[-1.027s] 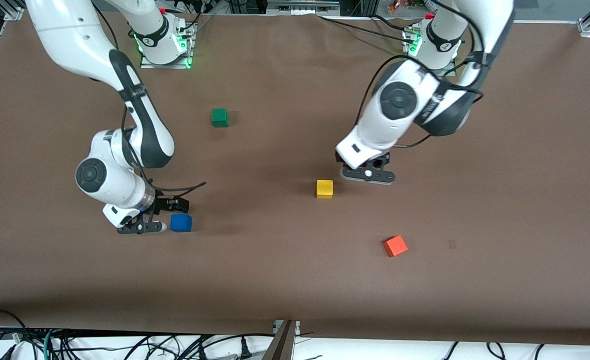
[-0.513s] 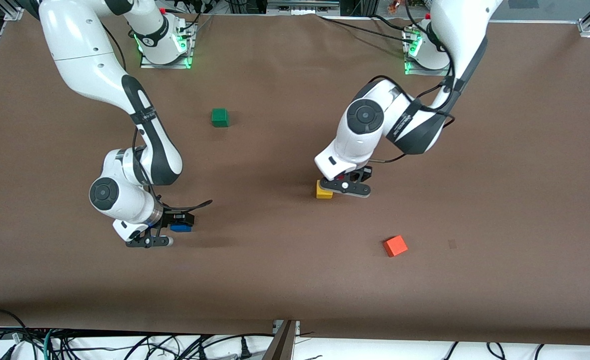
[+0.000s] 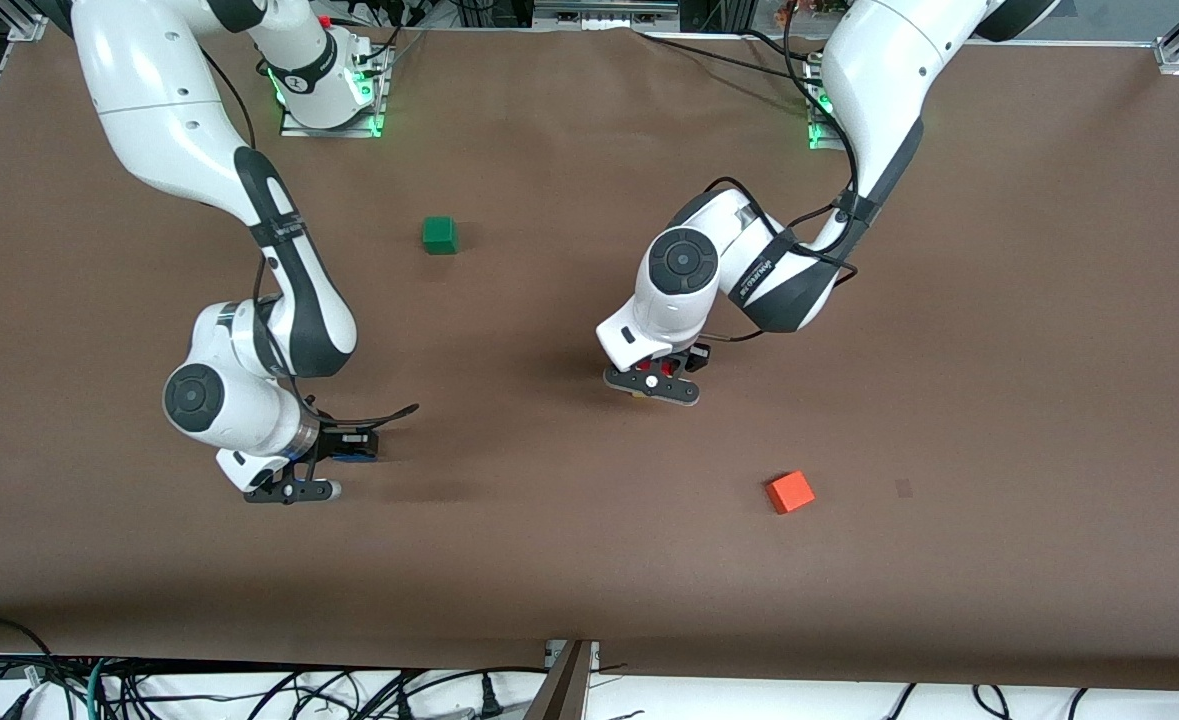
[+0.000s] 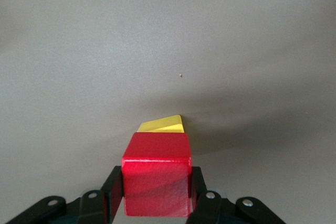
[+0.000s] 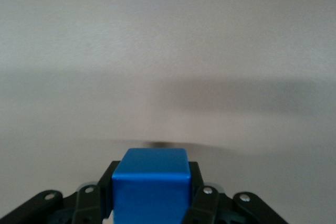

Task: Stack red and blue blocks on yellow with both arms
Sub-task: 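Release the red cube with the left gripper while the right gripper lifts the blue cube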

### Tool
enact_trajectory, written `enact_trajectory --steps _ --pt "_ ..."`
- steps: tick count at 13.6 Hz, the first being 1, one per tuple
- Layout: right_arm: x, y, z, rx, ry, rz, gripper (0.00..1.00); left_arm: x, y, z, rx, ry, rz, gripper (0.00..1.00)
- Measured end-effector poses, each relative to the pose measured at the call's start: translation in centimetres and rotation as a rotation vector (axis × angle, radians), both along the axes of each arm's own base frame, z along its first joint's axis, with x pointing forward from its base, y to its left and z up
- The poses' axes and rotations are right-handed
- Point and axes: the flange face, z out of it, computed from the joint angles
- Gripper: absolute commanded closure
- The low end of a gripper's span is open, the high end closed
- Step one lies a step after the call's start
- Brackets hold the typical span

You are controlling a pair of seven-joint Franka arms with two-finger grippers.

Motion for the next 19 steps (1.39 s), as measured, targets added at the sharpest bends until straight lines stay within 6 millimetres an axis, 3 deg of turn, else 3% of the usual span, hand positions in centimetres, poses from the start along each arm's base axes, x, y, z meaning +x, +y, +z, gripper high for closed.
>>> enact_trajectory --steps 4,9,10,11,13,16,17,19 --pt "-0.2 0.9 7.6 0.014 0.023 0.024 0.70 -0.3 -0.4 -0.1 0.002 0.003 0.031 0.94" --pt "-2.2 2.5 13.9 0.016 0.071 0.033 0.70 -0.6 -0.7 -1.1 0.010 0.017 0.072 0.88" --pt "-2.3 2.7 15.3 0.013 0.067 0.023 0.70 -0.7 -0.7 -1.2 0.011 0.019 0.074 0.62" --pt "-2.2 3.3 16.7 0.008 0.058 0.013 0.70 -0.7 -0.7 -1.4 0.012 0.021 0.076 0.01" --pt "-2.3 5.1 18.4 0.002 0.042 -0.010 0.70 -0.7 -0.7 -1.4 0.013 0.021 0.094 0.00" --pt "-2.8 7.7 18.3 -0.004 0.042 -0.022 0.70 -0.1 -0.5 -0.5 0.015 0.016 0.117 0.00" --pt "-2.8 8.1 18.1 -0.006 0.044 -0.019 0.70 0.6 -0.2 0.6 0.017 0.010 0.127 0.00" --pt "-2.8 8.6 18.1 -0.006 0.042 -0.032 0.70 2.5 0.6 4.9 0.028 -0.006 0.155 0.00"
